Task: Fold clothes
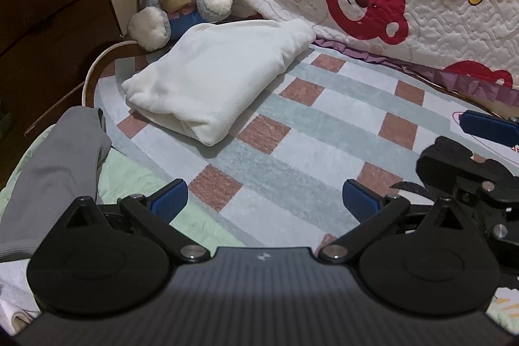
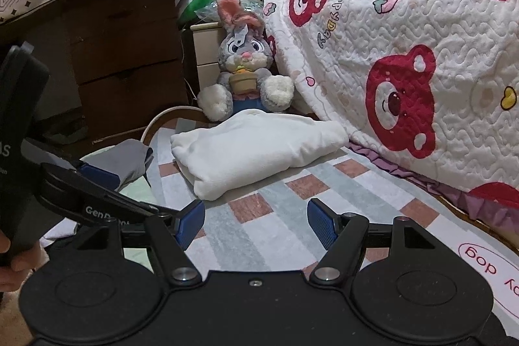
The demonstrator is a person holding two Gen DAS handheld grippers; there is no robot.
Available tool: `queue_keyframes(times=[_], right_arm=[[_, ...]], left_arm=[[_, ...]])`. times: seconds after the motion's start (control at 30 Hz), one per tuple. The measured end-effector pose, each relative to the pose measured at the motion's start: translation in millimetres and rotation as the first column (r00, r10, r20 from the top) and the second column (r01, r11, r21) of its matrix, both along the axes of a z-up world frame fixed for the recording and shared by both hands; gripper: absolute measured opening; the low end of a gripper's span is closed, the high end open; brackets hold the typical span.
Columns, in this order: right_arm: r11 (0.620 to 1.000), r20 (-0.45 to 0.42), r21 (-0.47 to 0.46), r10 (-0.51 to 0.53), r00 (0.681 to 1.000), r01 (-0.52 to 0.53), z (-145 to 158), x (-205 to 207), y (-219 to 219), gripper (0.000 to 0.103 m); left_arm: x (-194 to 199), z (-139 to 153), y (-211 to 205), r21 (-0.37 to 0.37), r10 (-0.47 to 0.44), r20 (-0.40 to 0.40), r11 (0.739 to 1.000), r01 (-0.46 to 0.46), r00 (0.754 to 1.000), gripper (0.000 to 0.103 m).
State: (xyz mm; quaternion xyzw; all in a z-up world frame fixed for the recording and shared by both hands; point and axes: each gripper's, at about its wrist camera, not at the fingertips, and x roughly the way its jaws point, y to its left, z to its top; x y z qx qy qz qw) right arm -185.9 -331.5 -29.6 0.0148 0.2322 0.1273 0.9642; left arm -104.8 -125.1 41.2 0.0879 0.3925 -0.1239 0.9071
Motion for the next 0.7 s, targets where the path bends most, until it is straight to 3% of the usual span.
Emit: queue_keyframes(times=[0.7], right_arm=[[1.0, -0.017, -0.019, 0.002, 1.0, -0.002, -3.3, -1.0, 4.9, 0.074]], left_arm=[[-1.5, -1.2, 0.0, 0.025, -0.004, -0.02, 1.0, 0.005, 1.0, 0.103]])
